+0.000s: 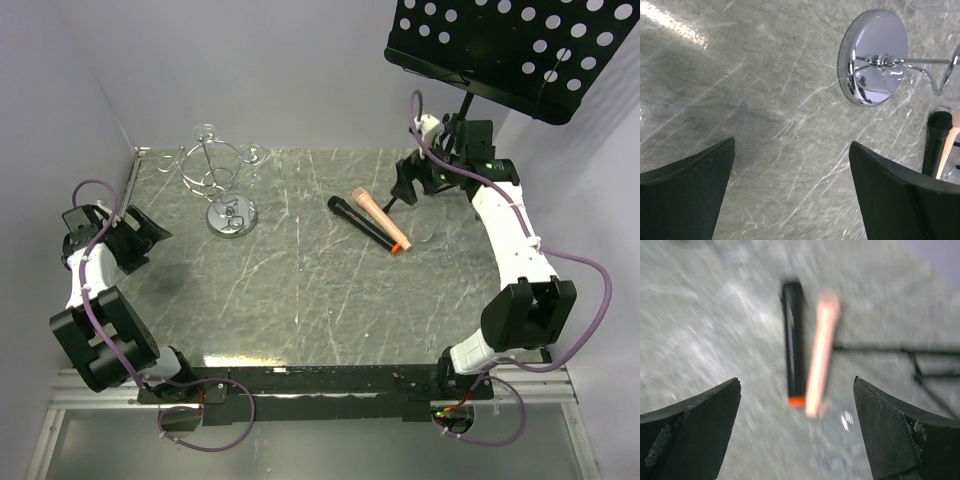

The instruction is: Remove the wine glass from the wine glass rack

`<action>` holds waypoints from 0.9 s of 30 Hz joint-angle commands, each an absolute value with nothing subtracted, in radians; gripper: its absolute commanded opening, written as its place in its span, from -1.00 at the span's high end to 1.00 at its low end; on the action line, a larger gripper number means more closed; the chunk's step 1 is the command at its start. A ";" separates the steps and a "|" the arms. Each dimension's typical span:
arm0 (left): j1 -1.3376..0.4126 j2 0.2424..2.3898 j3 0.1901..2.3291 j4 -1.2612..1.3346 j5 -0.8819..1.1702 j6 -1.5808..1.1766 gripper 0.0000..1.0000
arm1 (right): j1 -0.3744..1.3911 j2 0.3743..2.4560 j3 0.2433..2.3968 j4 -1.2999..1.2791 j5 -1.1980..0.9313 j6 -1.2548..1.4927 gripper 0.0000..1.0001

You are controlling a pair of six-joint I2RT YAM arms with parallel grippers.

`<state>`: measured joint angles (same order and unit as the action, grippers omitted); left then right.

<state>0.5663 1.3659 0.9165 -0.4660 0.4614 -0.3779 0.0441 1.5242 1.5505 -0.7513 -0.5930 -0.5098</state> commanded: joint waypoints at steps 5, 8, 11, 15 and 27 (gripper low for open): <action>0.571 1.224 0.875 -0.270 0.578 -0.363 -0.99 | 0.195 1.627 1.631 -0.370 -0.896 -0.286 -0.99; 0.569 1.221 0.854 -0.226 0.624 -0.386 -0.99 | 0.259 1.677 1.618 -0.208 -0.923 -0.206 -0.86; 0.569 1.256 0.883 -0.288 0.637 -0.380 -0.99 | 0.302 1.693 1.548 0.091 -0.882 -0.057 -0.67; 0.569 1.287 0.926 -0.417 0.618 -0.315 -0.99 | 0.360 1.738 1.494 0.402 -0.836 -0.009 -0.53; 0.568 1.279 0.945 -0.422 0.660 -0.371 -0.99 | 0.508 2.075 1.630 0.652 -0.805 0.046 -0.29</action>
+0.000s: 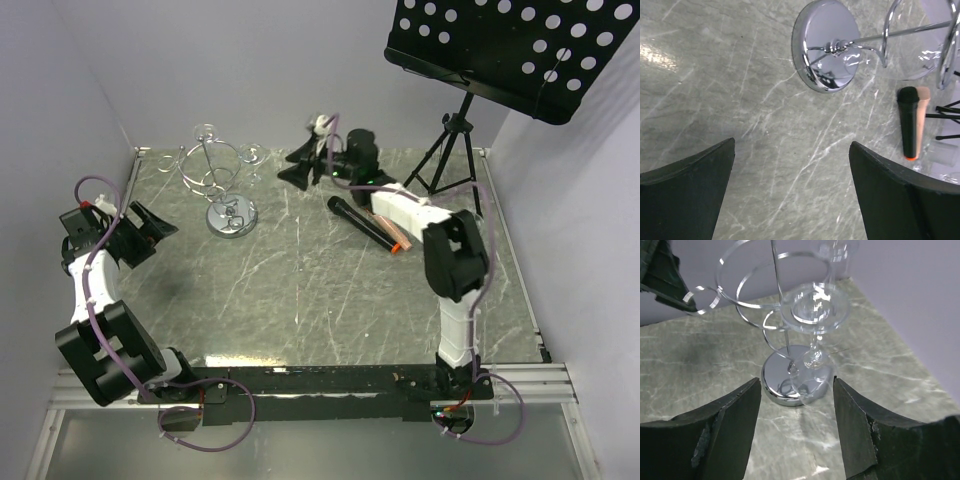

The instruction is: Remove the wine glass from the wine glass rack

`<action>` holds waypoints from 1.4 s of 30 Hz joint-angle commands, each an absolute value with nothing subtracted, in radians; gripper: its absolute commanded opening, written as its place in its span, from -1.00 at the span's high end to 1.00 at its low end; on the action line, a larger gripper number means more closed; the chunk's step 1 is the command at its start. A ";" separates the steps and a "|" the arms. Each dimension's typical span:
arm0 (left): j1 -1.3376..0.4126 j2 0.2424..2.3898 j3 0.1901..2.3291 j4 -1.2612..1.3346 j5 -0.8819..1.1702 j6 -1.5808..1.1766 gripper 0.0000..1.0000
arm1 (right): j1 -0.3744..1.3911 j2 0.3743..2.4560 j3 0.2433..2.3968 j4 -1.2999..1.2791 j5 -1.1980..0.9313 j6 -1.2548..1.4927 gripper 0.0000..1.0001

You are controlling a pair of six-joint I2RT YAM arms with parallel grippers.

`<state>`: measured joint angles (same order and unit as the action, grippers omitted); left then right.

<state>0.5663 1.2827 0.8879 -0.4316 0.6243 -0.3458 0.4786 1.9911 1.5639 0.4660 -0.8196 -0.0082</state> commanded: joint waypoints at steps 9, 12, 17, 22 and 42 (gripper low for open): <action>0.565 1.305 0.988 -0.511 0.637 -0.321 -0.99 | 0.571 2.304 1.860 0.750 -0.756 0.097 -0.19; 0.565 1.301 0.992 -0.528 0.620 -0.302 -0.99 | 0.581 2.356 1.928 0.747 -0.743 0.104 -0.17; 0.565 1.292 0.991 -0.532 0.611 -0.304 -0.99 | 0.588 2.401 1.977 0.732 -0.721 0.106 -0.15; 0.565 1.287 0.986 -0.540 0.607 -0.298 -0.99 | 0.589 2.414 1.967 0.739 -0.707 0.124 -0.13; 0.563 1.238 0.934 -0.561 0.615 -0.285 -0.99 | 0.623 2.464 1.970 0.749 -0.654 0.118 0.20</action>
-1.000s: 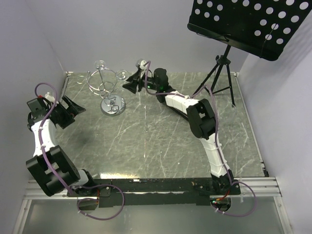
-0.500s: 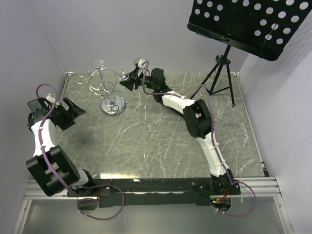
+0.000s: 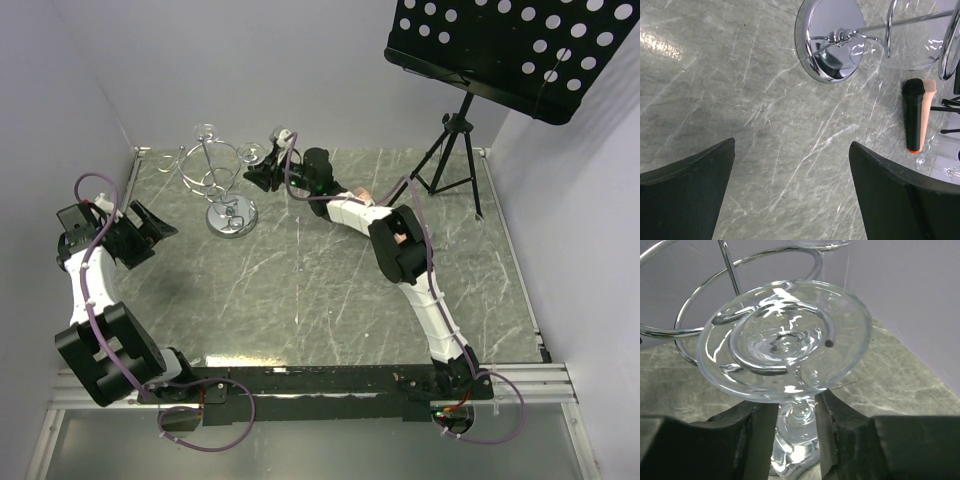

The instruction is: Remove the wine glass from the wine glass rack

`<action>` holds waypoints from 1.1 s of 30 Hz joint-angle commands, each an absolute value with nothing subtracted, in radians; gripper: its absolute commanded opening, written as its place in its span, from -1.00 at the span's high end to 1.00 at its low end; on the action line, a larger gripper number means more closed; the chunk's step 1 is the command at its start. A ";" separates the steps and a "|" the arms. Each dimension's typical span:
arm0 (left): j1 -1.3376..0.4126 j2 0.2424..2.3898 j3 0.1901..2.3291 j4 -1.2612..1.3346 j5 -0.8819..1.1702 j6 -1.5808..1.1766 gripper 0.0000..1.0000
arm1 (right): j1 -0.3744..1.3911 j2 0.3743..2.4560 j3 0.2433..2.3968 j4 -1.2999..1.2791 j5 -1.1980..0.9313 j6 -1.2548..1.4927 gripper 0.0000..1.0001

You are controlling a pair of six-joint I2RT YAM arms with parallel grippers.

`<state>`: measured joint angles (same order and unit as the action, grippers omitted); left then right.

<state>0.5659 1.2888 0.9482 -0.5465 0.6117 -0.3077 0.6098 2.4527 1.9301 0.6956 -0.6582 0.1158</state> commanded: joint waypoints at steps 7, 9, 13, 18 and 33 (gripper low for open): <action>0.564 1.203 0.917 -0.583 0.604 -0.281 -0.99 | 0.624 2.413 1.893 0.755 -0.562 0.135 1.00; 0.563 1.193 0.916 -0.577 0.603 -0.281 -0.99 | 0.623 2.387 1.864 0.764 -0.523 0.146 1.00; 0.565 1.169 0.899 -0.552 0.606 -0.301 -0.99 | 0.618 2.329 1.816 0.767 -0.474 0.118 1.00; 0.565 1.125 0.887 -0.534 0.611 -0.318 -0.99 | 0.603 2.287 1.783 0.759 -0.397 0.094 1.00; 0.569 1.062 0.914 -0.569 0.603 -0.265 -0.99 | 0.584 2.220 1.743 0.724 -0.293 0.081 1.00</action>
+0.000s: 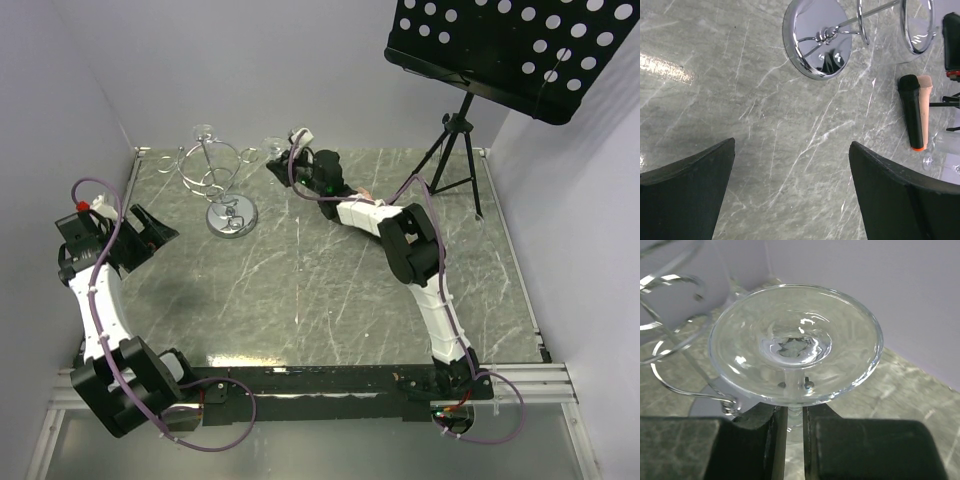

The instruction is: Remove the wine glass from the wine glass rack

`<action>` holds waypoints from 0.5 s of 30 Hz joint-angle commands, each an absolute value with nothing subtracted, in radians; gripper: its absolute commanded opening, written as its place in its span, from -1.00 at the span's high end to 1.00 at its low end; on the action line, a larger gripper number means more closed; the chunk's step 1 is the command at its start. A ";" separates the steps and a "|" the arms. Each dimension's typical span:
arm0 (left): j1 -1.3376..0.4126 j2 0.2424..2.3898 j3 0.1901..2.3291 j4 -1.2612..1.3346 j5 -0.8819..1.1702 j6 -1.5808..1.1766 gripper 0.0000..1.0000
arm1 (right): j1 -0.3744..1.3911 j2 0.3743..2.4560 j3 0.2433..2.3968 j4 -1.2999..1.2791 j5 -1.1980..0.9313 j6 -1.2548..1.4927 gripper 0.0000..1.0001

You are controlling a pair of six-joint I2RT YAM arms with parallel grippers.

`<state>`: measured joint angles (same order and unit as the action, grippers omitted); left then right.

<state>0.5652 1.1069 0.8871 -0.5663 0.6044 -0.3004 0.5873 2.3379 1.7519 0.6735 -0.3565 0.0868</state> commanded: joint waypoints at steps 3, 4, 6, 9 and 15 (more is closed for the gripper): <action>0.569 1.036 0.922 -0.566 0.606 -0.245 -0.99 | 0.577 2.171 1.707 0.695 -0.288 0.069 1.00; 0.569 1.025 0.923 -0.557 0.609 -0.241 -0.99 | 0.574 2.148 1.697 0.677 -0.291 0.064 1.00; 0.568 1.008 0.940 -0.543 0.621 -0.227 -0.99 | 0.566 2.094 1.668 0.635 -0.302 0.058 1.00; 0.558 0.983 0.975 -0.509 0.615 -0.200 -0.99 | 0.548 1.988 1.617 0.548 -0.321 0.052 1.00; 0.486 0.910 1.037 -0.401 0.618 -0.092 -0.99 | 0.489 1.847 1.614 0.272 -0.469 0.167 1.00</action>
<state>0.5301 0.9733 0.9600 -0.5179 0.6041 -0.1951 0.5400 2.0052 1.5780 0.3740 -0.3546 0.0830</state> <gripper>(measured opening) 0.995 0.170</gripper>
